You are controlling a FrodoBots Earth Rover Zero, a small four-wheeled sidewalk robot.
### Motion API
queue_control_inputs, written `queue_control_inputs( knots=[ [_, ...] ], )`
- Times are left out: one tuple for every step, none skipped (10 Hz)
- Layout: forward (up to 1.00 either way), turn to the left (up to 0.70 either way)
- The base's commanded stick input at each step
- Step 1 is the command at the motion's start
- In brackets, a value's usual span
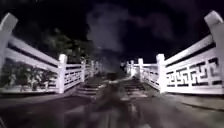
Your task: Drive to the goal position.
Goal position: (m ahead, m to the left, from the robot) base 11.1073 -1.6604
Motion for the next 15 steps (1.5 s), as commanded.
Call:
queue_control_inputs(
  knots=[
    [0.45, 0.00],
    [0.45, 0.00],
    [0.45, 0.00],
    [0.45, 0.00],
    [0.45, 0.00],
    [0.45, 0.00],
    [0.45, 0.00],
    [0.45, 0.00],
    [0.45, 0.00],
    [0.45, 0.00],
    [0.45, 0.00],
    [0.45, 0.00],
    [0.45, 0.00],
    [0.45, 0.00],
    [0.45, 0.00]
  ],
)
